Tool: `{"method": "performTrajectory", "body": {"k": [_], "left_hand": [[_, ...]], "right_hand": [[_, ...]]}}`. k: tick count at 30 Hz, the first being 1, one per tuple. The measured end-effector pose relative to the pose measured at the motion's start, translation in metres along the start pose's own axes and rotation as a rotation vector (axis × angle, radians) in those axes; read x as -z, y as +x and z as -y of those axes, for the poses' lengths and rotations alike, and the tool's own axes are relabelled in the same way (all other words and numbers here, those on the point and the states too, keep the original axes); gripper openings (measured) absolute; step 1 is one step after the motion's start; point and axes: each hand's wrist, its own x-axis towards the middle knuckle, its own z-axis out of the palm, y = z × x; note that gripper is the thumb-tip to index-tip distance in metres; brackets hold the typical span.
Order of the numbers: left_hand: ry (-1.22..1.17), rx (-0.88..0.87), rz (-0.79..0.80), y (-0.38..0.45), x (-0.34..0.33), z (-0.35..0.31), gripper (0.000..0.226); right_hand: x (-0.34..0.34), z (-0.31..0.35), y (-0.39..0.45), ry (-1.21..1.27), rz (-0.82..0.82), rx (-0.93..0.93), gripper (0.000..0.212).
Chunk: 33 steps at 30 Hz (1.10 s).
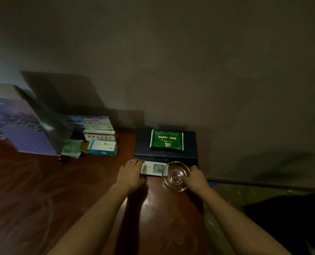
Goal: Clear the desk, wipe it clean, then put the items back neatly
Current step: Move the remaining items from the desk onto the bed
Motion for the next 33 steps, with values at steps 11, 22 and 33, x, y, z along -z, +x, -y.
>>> {"method": "performTrajectory", "body": {"k": [11, 22, 33], "left_hand": [[0.067, -0.146, 0.073, 0.033, -0.034, 0.04, 0.064], [-0.223, -0.1, 0.203, 0.004, -0.052, 0.041, 0.05], [-0.13, -0.489, 0.203, -0.11, -0.047, -0.115, 0.041]], "right_hand": [[-0.046, 0.014, 0.002, 0.133, -0.354, -0.298, 0.044], [-0.058, -0.009, -0.039, 1.081, -0.316, -0.577, 0.026], [-0.04, -0.155, -0.257, 1.438, -0.677, -0.635, 0.019]]}}
